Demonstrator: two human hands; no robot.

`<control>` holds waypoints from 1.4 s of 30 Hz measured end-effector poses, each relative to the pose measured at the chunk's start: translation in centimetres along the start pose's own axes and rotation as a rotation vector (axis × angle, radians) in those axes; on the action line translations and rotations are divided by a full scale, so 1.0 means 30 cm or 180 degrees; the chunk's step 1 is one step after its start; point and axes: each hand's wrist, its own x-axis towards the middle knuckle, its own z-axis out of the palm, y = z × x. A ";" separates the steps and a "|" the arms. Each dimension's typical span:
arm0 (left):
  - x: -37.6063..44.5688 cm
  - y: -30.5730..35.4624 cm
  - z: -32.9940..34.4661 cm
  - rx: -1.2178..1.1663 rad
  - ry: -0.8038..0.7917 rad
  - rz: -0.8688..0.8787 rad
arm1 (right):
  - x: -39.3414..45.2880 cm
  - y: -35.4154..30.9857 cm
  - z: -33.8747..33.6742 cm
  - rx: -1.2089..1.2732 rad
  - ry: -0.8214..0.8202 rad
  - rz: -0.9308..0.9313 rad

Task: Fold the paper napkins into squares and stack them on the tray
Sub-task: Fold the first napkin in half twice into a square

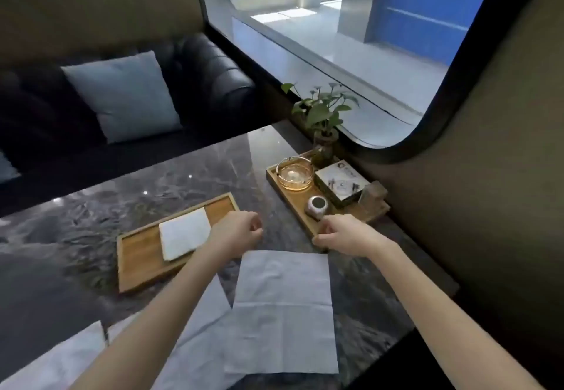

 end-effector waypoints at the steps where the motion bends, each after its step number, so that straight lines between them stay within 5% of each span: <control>1: -0.006 0.000 0.024 0.0086 -0.0109 -0.0054 | 0.004 0.011 0.028 0.0008 0.0027 0.0066; 17: 0.011 -0.147 0.341 0.0113 0.0376 -0.0144 | 0.092 0.175 0.366 0.0352 0.1213 0.0693; 36: -0.006 -0.188 0.345 -0.0017 0.0856 -0.0069 | 0.125 0.184 0.380 0.0123 0.1367 0.0362; 42: -0.031 -0.203 0.305 -0.0574 0.0813 -0.0201 | 0.115 0.164 0.322 0.0838 0.1184 0.0185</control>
